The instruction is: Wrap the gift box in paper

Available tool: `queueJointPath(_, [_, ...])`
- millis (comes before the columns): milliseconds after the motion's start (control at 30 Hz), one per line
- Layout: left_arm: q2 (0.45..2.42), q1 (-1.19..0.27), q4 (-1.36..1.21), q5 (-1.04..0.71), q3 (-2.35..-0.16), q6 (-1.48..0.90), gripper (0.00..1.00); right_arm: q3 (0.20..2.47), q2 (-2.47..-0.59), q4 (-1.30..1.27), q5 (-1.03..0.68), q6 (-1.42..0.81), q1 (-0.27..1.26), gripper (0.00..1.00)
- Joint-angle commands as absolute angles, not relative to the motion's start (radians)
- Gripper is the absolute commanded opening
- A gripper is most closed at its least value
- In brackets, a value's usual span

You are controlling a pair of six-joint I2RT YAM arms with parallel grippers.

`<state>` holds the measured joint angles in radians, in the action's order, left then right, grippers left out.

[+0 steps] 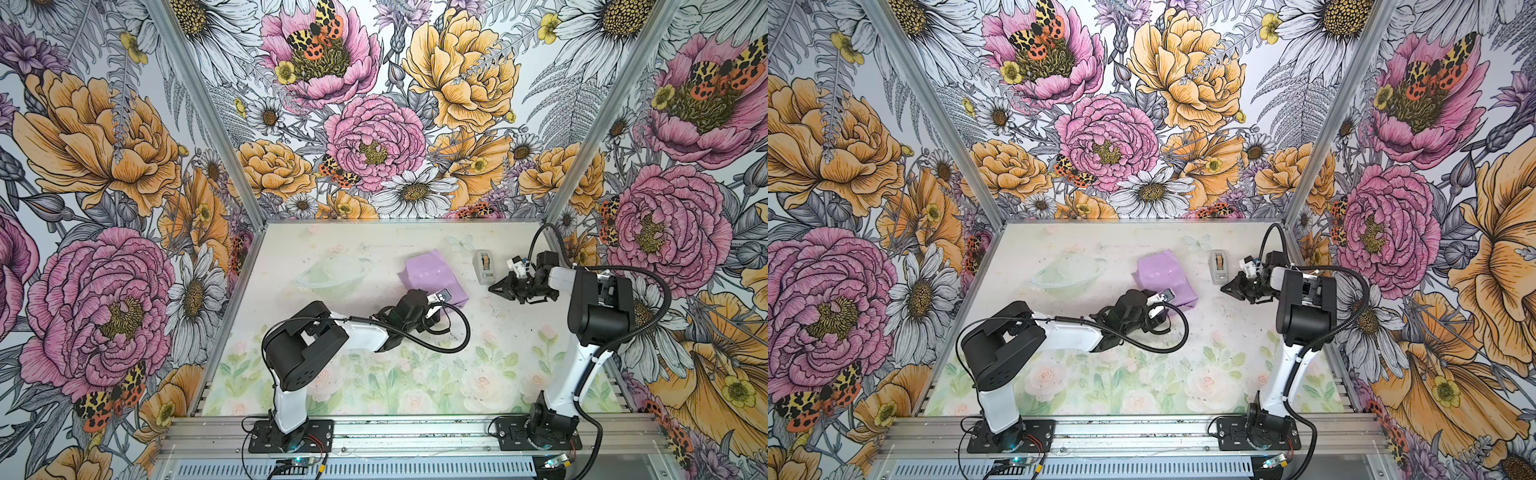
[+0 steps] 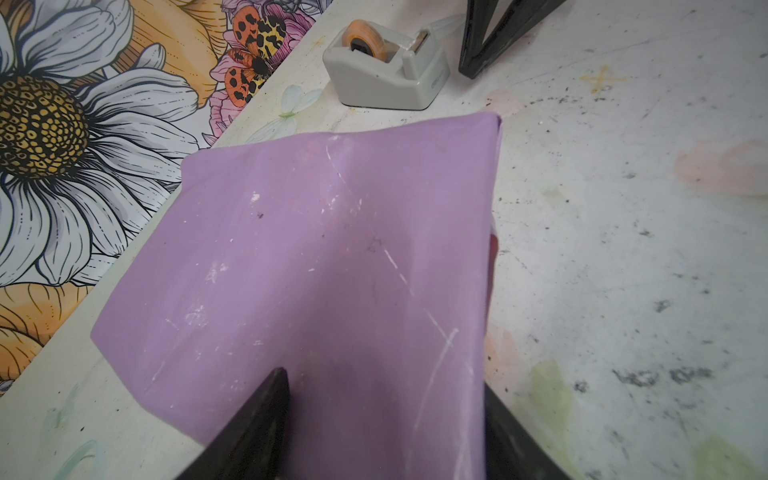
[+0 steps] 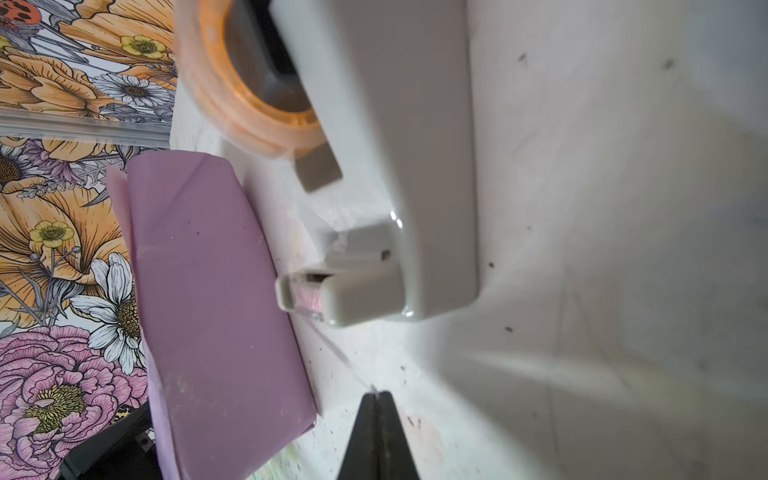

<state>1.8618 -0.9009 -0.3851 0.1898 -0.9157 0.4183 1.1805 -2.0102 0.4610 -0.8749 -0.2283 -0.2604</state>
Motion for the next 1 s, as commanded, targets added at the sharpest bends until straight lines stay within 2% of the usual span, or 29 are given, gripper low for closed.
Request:
queueJointPath(0, [1.906,-0.888,-0.252,0.153,-0.904,0.387,0.64,1.181,-2.034,0.424,-0.828,-0.262,-0.256,0.0])
queueJointPath(367, [1.904,-0.89,-0.253,0.153,-0.905,0.388,0.64,1.167,-2.026,0.409,-0.693,-0.361,-0.259,0.0])
queueJointPath(633, [1.904,-0.889,-0.249,0.153,-0.907,0.391,0.64,1.145,-1.978,0.407,-0.664,-0.375,-0.261,0.0])
queueJointPath(767, [1.905,-0.888,-0.25,0.152,-0.907,0.39,0.64,1.103,-1.878,0.383,-0.69,-0.334,-0.253,0.0])
queueJointPath(967, [1.908,-0.886,-0.25,0.152,-0.905,0.387,0.64,0.959,-1.629,0.27,-0.801,-0.331,-0.218,0.0])
